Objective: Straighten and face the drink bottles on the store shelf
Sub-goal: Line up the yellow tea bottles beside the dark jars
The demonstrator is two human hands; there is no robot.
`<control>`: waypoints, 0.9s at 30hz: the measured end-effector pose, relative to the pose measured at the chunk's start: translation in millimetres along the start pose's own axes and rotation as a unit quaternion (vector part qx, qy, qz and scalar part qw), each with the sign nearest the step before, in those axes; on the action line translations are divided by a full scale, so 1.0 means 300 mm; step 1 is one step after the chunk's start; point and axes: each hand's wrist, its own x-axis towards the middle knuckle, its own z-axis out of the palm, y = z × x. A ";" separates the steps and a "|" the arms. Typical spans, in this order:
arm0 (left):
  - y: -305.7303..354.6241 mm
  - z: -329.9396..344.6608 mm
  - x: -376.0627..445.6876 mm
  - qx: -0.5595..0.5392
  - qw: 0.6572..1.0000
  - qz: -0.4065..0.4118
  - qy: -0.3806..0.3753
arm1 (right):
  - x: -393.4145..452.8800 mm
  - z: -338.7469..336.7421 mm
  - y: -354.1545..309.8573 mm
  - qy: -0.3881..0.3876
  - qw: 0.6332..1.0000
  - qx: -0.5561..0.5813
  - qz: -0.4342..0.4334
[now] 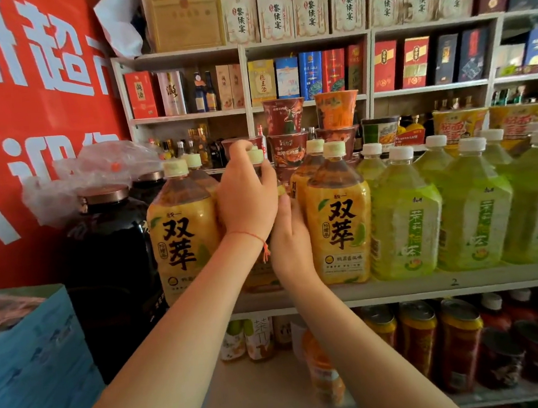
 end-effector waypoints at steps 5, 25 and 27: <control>-0.029 -0.022 -0.178 -0.152 0.975 -0.157 -0.042 | -0.013 -0.035 0.050 -0.015 0.999 0.007 0.036; -0.100 0.001 -0.226 -0.366 0.820 -0.435 -0.063 | -0.016 -0.021 0.037 0.016 0.995 0.052 0.078; -0.084 -0.009 -0.217 -0.374 0.812 -0.443 -0.067 | -0.014 -0.022 0.039 0.014 0.996 0.052 0.074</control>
